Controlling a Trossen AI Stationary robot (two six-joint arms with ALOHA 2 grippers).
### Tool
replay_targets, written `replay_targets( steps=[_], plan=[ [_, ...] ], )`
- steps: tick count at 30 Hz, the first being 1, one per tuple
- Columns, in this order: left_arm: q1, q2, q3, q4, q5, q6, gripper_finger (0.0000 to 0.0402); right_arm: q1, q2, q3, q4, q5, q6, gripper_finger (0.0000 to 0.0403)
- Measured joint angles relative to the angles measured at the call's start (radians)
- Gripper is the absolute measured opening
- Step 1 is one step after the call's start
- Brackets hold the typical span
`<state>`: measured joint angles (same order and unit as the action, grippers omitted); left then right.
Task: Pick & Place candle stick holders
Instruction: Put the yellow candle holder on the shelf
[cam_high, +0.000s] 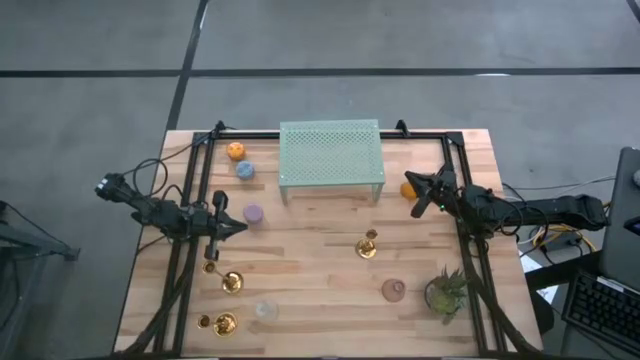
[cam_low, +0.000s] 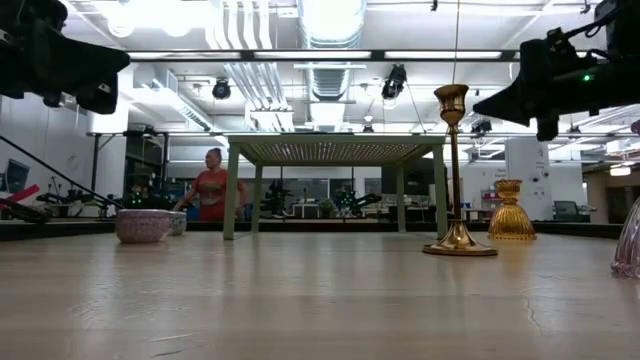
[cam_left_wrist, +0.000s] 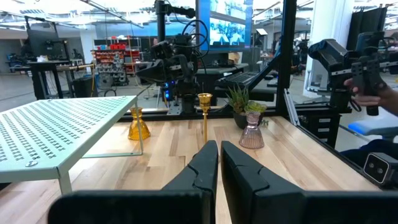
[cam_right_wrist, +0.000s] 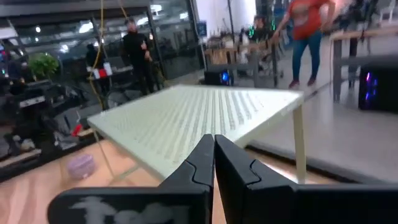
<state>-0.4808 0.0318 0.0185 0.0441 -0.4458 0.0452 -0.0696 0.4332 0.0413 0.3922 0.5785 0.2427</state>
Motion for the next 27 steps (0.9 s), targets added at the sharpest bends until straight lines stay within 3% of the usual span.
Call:
replay_targets(
  steps=[6, 11, 22, 27],
  plan=[
    [0.000, 0.000, 0.000, 0.000, 0.000, 0.000, 0.0026, 0.000, 0.016, 0.197, -0.507, -0.003, 0.209, 0.0015],
    [0.000, 0.000, 0.000, 0.000, 0.000, 0.000, 0.0026, 0.000, 0.045, 0.364, -0.809, 0.008, 0.305, 0.0059],
    [0.000, 0.000, 0.000, 0.000, 0.000, 0.000, 0.0026, -0.014, 0.142, 0.400, -0.936, 0.053, 0.527, 0.0227],
    [0.000, 0.000, 0.000, 0.000, 0.000, 0.000, 0.0026, -0.055, 0.209, 0.413, -0.942, 0.054, 0.539, 0.0296]
  ],
)
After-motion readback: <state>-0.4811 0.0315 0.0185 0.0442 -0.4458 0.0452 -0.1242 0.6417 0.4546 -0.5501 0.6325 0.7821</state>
